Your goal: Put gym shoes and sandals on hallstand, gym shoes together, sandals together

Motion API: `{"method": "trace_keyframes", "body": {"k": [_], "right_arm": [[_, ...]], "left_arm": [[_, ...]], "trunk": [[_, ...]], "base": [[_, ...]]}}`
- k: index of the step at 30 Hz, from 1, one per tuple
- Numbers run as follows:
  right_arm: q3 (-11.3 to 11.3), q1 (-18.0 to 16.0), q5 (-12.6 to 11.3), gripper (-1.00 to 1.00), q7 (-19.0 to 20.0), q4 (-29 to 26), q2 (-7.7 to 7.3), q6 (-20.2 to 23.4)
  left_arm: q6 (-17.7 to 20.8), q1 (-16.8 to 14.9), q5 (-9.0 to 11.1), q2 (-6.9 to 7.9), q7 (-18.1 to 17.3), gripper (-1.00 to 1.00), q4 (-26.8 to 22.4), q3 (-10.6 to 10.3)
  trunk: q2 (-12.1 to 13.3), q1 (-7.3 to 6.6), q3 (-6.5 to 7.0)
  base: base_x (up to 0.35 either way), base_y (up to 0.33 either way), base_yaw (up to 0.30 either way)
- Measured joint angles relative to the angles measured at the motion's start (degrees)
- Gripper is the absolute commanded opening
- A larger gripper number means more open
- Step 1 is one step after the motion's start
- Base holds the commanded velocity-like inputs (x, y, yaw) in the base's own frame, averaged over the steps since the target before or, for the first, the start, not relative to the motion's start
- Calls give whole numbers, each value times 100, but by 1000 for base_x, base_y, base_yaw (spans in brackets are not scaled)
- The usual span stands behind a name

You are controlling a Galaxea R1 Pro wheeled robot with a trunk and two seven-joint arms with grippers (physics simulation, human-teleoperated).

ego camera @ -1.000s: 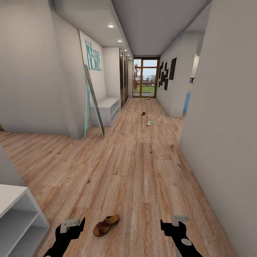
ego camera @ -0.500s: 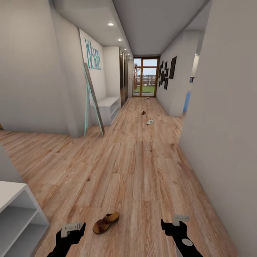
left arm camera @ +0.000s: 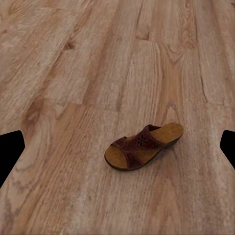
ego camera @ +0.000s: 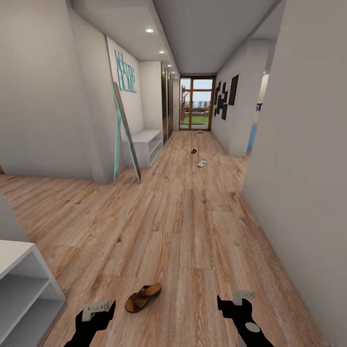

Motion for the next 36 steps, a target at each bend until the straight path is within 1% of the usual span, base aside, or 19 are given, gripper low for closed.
{"method": "trace_keyframes", "body": {"k": [1, 8, 10, 13, 15, 23, 36], "right_arm": [[0, 0, 0, 100, 0, 0, 0, 0], [1, 16, 2, 100, 2, -13, -8, -101], [1, 55, 2, 100, 4, -26, -12, -258], [1, 83, 2, 100, 5, -37, -14, -357], [-7, 144, 1, 100, 3, -53, -17, -539], [-19, 220, 0, 100, 1, -95, -19, -762], [-24, 269, -2, 100, 0, -144, -27, -912]], "left_arm": [[0, 0, 0, 0, 0, 100, 0, 0], [-110, 1, 2, 1, 0, 100, 6, 5], [-198, 1, 4, 1, -1, 100, 4, 7], [-241, 2, 5, 1, -3, 100, -3, 6], [-299, 2, 7, -1, -6, 100, -27, 5], [-360, 3, 12, -6, -13, 100, -65, 0], [-404, 4, 14, -3, 19, 100, -104, 13]], "trunk": [[-40, 22, -18], [-42, 23, -18], [-42, 23, -19], [-42, 23, -19], [-42, 23, -19], [-42, 23, -19], [-561, 307, -251]], "base": [[0, 0, 0], [0, 0, 0], [0, 0, 0], [0, 0, 0], [0, 0, 0], [0, 0, 0], [0, 0, 0]]}}
